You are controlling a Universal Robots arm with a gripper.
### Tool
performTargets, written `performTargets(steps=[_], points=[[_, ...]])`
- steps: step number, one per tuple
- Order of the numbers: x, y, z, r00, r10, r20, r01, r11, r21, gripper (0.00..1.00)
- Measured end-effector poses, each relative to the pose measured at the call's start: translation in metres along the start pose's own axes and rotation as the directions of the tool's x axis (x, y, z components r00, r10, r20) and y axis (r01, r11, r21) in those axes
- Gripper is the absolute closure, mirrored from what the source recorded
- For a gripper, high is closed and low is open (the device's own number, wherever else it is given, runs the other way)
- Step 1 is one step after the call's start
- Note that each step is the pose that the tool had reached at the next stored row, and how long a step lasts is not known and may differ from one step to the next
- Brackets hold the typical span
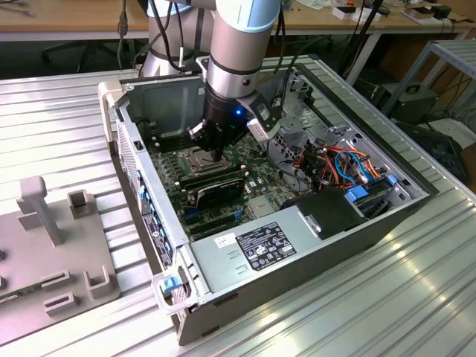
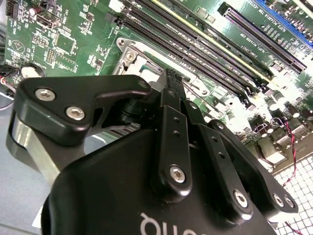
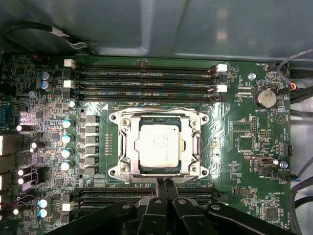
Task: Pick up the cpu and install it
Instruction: 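Install the second cpu locking lever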
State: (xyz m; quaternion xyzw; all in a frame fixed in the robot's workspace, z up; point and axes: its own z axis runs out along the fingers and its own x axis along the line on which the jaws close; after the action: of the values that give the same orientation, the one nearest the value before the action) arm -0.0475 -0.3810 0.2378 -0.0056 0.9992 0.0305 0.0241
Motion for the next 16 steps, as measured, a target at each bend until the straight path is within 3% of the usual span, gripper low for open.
performTargets(steps=[11, 16], points=[[0.0092, 0.0001, -0.0004, 1.0000, 0.000, 0.0004, 0.000, 1.0000, 0.0000, 0.89], [0.0103, 0.0001, -0.0004, 1.0000, 0.000, 0.0004, 0.000, 1.0000, 0.0000, 0.89]])
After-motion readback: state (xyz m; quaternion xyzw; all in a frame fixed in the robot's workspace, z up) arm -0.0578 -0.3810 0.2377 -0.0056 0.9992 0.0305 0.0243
